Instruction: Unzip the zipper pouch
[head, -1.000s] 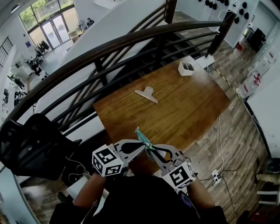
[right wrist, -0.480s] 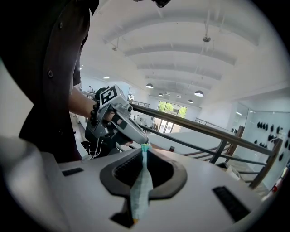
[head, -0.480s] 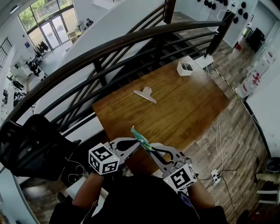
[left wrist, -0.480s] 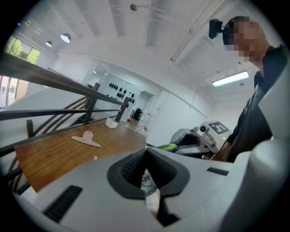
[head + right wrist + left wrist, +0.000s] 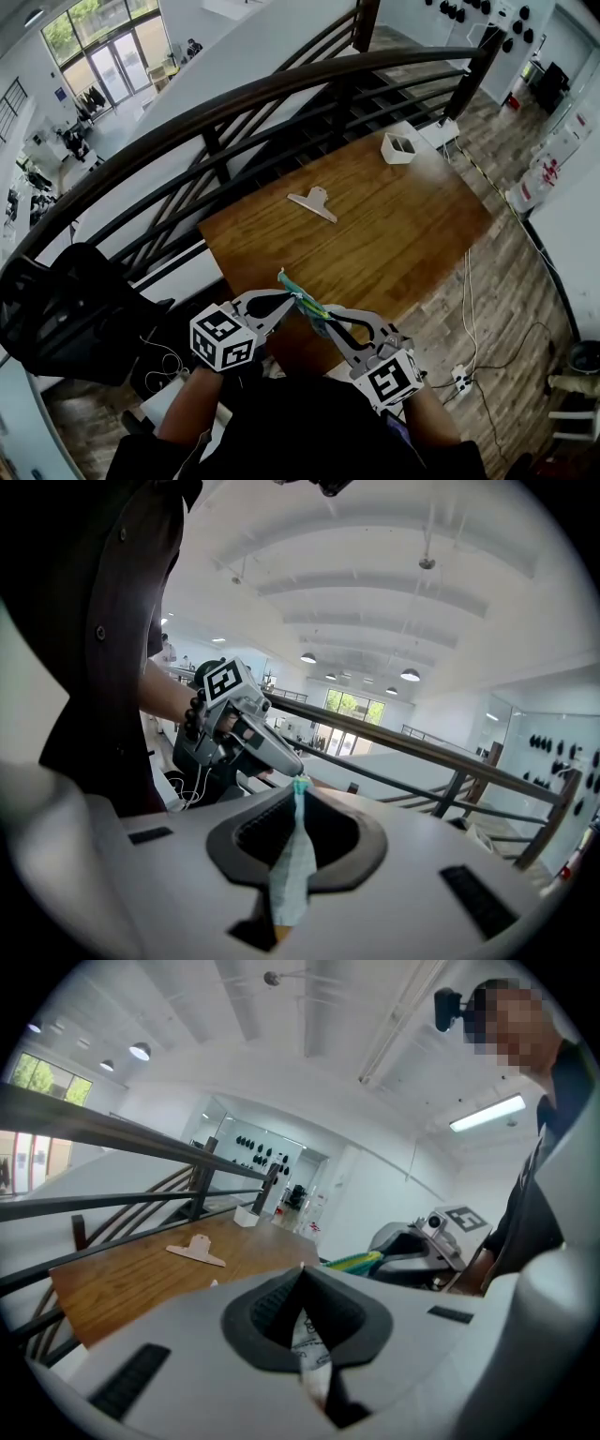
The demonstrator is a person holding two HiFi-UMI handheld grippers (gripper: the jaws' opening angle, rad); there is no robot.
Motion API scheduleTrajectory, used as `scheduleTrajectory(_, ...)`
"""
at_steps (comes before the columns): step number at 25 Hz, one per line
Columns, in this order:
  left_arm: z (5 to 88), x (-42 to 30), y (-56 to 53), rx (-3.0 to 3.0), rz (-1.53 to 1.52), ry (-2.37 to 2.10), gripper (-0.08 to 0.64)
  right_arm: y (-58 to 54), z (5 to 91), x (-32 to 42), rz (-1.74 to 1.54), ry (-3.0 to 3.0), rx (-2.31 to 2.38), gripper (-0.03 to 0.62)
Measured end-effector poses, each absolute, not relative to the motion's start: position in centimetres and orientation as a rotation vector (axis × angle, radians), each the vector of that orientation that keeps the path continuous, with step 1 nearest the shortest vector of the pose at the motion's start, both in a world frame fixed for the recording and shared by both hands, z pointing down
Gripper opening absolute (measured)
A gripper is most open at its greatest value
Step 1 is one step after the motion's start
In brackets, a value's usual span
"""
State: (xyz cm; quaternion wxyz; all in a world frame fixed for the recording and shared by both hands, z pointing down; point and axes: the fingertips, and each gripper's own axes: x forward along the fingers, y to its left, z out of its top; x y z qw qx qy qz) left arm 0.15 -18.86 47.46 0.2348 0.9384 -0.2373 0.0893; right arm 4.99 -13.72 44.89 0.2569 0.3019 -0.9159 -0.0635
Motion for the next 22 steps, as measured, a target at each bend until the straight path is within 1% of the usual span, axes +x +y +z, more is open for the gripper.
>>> scheduleTrajectory(22,47.7,-0.5,-21.3,2.582,0.292,-0.763,0.014,-15.1,44.6,7.0,-0.159,-2.483,0.858,0.026)
